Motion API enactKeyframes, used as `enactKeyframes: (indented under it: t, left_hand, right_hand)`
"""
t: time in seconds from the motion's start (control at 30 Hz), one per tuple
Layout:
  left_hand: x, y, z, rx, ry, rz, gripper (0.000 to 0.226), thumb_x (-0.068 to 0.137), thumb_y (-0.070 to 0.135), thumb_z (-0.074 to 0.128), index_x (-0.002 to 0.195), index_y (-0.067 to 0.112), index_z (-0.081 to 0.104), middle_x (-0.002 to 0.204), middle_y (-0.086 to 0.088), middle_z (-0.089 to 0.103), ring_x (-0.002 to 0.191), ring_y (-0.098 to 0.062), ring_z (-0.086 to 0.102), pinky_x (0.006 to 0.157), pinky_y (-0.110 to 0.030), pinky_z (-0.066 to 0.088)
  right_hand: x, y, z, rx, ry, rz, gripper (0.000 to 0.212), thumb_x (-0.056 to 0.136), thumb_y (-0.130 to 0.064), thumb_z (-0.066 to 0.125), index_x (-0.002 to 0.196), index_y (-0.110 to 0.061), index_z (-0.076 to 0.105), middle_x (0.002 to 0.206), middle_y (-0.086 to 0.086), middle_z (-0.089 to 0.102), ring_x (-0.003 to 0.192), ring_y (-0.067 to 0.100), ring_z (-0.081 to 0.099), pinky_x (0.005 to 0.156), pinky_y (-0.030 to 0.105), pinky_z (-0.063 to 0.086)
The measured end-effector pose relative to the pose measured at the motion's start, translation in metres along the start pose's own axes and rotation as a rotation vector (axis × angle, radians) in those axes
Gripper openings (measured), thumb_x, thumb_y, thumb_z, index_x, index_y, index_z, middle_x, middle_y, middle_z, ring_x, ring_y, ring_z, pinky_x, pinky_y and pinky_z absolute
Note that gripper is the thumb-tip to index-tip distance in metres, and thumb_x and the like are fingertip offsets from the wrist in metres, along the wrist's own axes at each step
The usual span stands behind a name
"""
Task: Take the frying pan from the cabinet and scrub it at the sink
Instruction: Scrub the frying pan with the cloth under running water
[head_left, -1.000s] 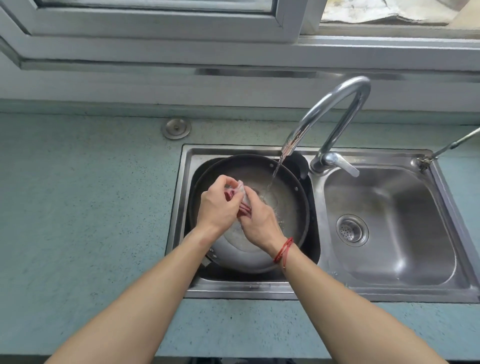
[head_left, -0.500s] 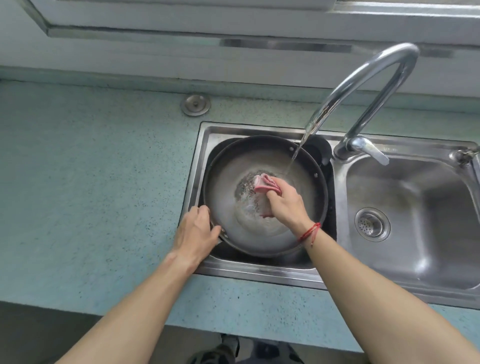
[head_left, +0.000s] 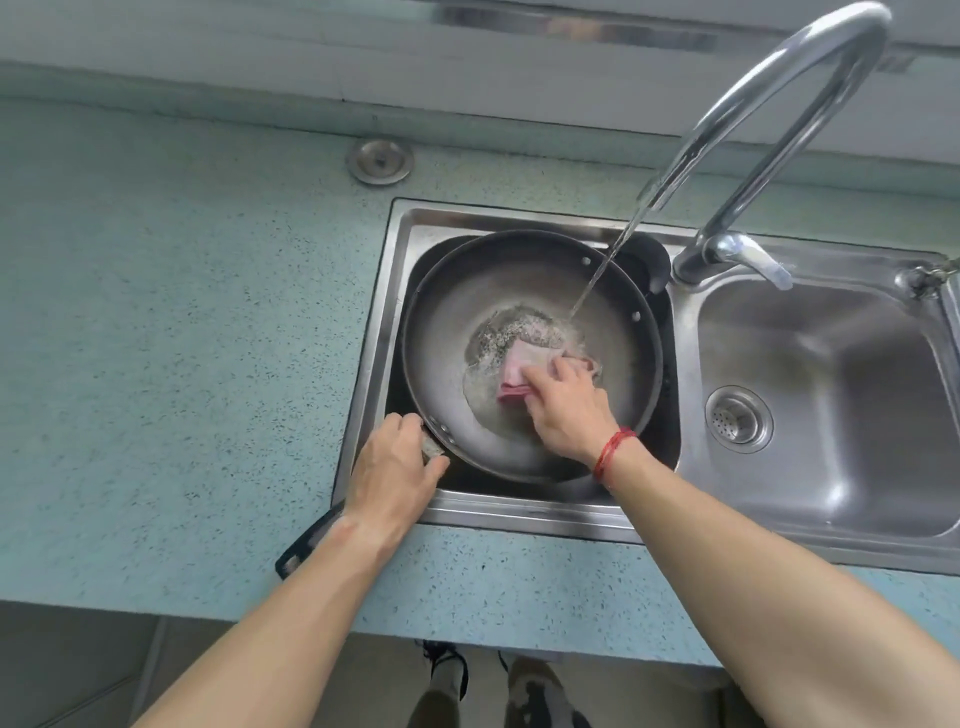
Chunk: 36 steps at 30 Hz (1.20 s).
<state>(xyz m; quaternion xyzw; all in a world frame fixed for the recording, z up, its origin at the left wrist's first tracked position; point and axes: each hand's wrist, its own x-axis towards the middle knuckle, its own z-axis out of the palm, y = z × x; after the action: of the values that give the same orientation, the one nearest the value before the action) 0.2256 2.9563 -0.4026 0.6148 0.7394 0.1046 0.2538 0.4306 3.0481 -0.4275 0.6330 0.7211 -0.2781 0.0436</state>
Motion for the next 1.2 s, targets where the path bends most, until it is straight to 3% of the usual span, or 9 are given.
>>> enactKeyframes:
  t: [0.07, 0.2, 0.4, 0.5, 0.57, 0.8, 0.93, 1.07, 1.2]
  left_hand:
    - [-0.001, -0.001, 0.003, -0.019, 0.016, 0.007, 0.029, 0.088, 0.028, 0.068, 0.106, 0.008, 0.058, 0.099, -0.003, 0.058, 0.093, -0.021, 0.055, 0.081, -0.033, 0.047]
    - [-0.002, 0.000, 0.004, -0.027, 0.045, 0.023, 0.024, 0.091, 0.027, 0.064, 0.106, 0.009, 0.058, 0.096, -0.002, 0.056, 0.089, -0.018, 0.053, 0.078, -0.030, 0.046]
    - [-0.003, -0.003, 0.009, -0.013, 0.076, 0.016, 0.019, 0.090, 0.027, 0.063, 0.097, 0.010, 0.056, 0.090, 0.001, 0.051, 0.083, -0.016, 0.048, 0.073, -0.033, 0.047]
    - [-0.004, -0.003, 0.010, -0.003, 0.078, 0.009, 0.020, 0.090, 0.028, 0.063, 0.097, 0.011, 0.056, 0.091, 0.001, 0.053, 0.084, -0.017, 0.050, 0.072, -0.035, 0.049]
    - [-0.003, -0.003, 0.010, -0.004, 0.075, 0.006, 0.021, 0.090, 0.029, 0.063, 0.099, 0.011, 0.056, 0.091, 0.001, 0.053, 0.084, -0.018, 0.052, 0.072, -0.035, 0.049]
    - [-0.003, -0.008, 0.011, -0.018, 0.105, 0.031, 0.020, 0.091, 0.029, 0.062, 0.102, 0.012, 0.057, 0.094, 0.002, 0.055, 0.086, -0.012, 0.050, 0.071, -0.025, 0.043]
    - [-0.002, -0.011, 0.012, -0.026, 0.099, 0.049, 0.019, 0.091, 0.027, 0.063, 0.101, 0.012, 0.059, 0.093, 0.002, 0.056, 0.087, -0.013, 0.051, 0.076, -0.027, 0.048]
    - [-0.002, -0.012, 0.013, -0.017, 0.107, 0.053, 0.021, 0.092, 0.027, 0.062, 0.102, 0.009, 0.060, 0.094, 0.000, 0.057, 0.088, -0.015, 0.052, 0.074, -0.029, 0.048]
    - [-0.003, -0.010, 0.013, 0.016, 0.108, 0.058, 0.021, 0.092, 0.028, 0.060, 0.100, 0.009, 0.060, 0.090, -0.001, 0.055, 0.085, -0.018, 0.053, 0.069, -0.034, 0.050]
  right_hand:
    - [0.000, 0.003, 0.016, -0.133, -0.090, 0.002, 0.046, 0.095, -0.027, 0.048, 0.141, -0.028, 0.041, 0.153, 0.020, 0.026, 0.139, 0.040, 0.025, 0.104, 0.059, 0.035]
    - [0.006, 0.002, 0.021, -0.160, 0.025, -0.027, 0.061, 0.091, -0.030, 0.055, 0.147, -0.034, 0.031, 0.147, 0.019, 0.027, 0.130, 0.042, 0.031, 0.096, 0.062, 0.043]
    - [0.018, -0.003, 0.018, -0.228, -0.035, -0.093, 0.045, 0.098, -0.033, 0.044, 0.142, -0.026, 0.044, 0.130, 0.016, 0.045, 0.113, 0.042, 0.044, 0.094, 0.053, 0.043]
    - [0.014, -0.008, 0.025, -0.180, -0.158, -0.179, 0.032, 0.098, -0.034, 0.034, 0.128, -0.033, 0.047, 0.124, 0.006, 0.052, 0.096, 0.033, 0.049, 0.085, 0.051, 0.048]
    - [0.006, -0.013, 0.029, -0.165, -0.189, -0.233, 0.026, 0.100, -0.034, 0.039, 0.124, -0.030, 0.049, 0.118, 0.008, 0.052, 0.093, 0.033, 0.052, 0.085, 0.049, 0.049]
    - [0.018, -0.029, 0.048, 0.010, -0.011, -0.391, 0.036, 0.096, -0.028, 0.057, 0.131, -0.031, 0.054, 0.109, 0.010, 0.054, 0.091, 0.029, 0.048, 0.084, 0.043, 0.043]
    - [0.041, -0.060, 0.047, 0.049, 0.108, -0.463, 0.037, 0.094, -0.020, 0.060, 0.131, -0.021, 0.055, 0.117, 0.013, 0.058, 0.103, 0.033, 0.047, 0.086, 0.046, 0.045]
    - [0.071, -0.070, 0.034, -0.062, 0.183, -0.343, 0.039, 0.093, -0.024, 0.055, 0.132, -0.023, 0.051, 0.128, 0.013, 0.052, 0.116, 0.039, 0.044, 0.085, 0.054, 0.047]
    - [0.080, -0.042, 0.016, -0.199, 0.134, -0.148, 0.041, 0.093, -0.032, 0.054, 0.134, -0.030, 0.050, 0.131, 0.015, 0.046, 0.122, 0.043, 0.038, 0.091, 0.054, 0.045]
